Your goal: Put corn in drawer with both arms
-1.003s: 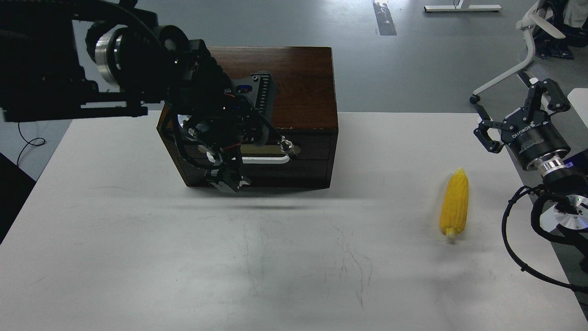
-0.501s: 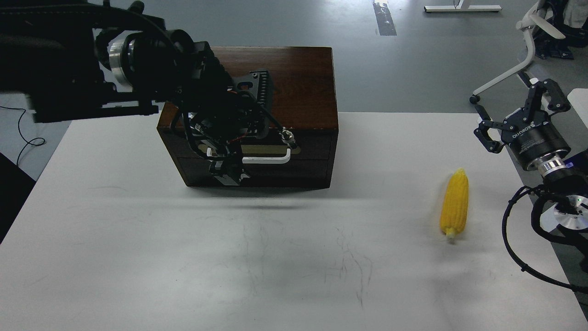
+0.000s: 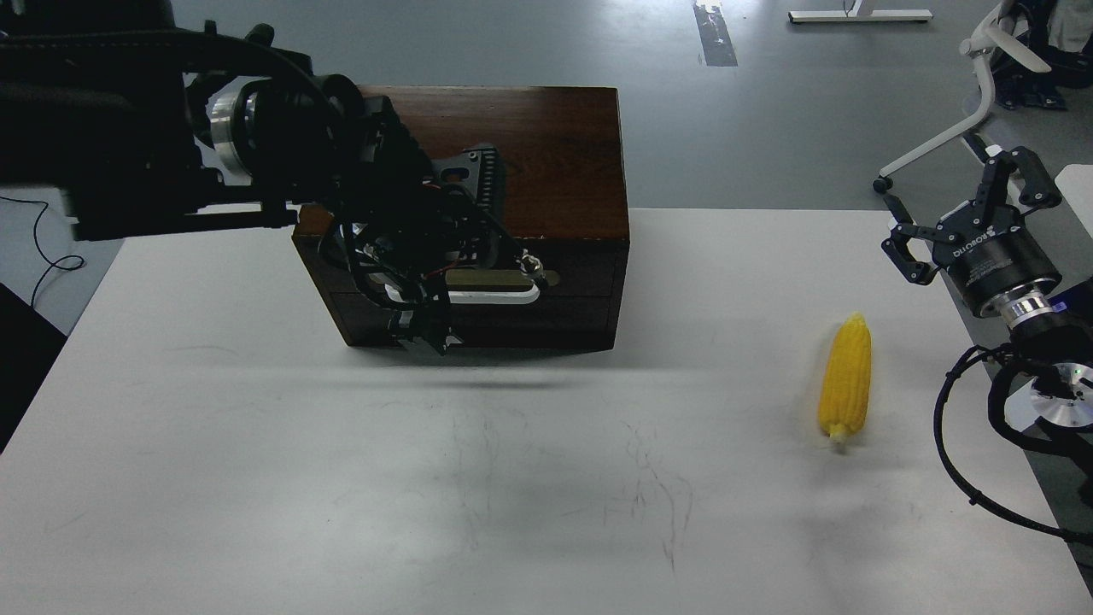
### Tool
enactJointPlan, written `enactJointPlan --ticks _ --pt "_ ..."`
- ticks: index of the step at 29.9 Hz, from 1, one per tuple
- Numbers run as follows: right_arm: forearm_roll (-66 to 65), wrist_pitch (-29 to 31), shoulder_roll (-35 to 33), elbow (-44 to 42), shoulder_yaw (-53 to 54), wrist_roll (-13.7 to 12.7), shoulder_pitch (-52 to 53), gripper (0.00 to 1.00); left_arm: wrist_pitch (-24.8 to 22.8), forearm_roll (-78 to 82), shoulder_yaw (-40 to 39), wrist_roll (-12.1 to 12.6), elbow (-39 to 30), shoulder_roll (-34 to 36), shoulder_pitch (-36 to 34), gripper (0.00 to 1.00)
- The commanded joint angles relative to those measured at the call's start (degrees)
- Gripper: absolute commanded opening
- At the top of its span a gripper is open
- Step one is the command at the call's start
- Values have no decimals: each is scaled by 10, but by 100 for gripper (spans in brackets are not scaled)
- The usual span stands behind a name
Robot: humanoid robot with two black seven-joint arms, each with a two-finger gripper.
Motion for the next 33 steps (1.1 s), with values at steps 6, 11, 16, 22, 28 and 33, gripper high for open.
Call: enactJointPlan --ticks 6,11,16,22,28,33 --pt "0 0 -1 0 0 0 0 100 0 0 1 0 -4 3 3 98" --pt "0 0 -1 0 0 0 -1 100 0 2 4 0 -1 0 17 98" --pt "0 0 -2 0 0 0 -2 100 0 4 3 0 -2 2 18 98" --pt "0 0 -2 0 0 0 -2 100 0 4 3 0 -1 0 26 98" --pt "0 0 -2 1 0 0 -3 100 0 6 4 0 4 2 39 98" --pt "0 0 -2 0 0 0 -3 100 0 7 4 0 22 2 44 98"
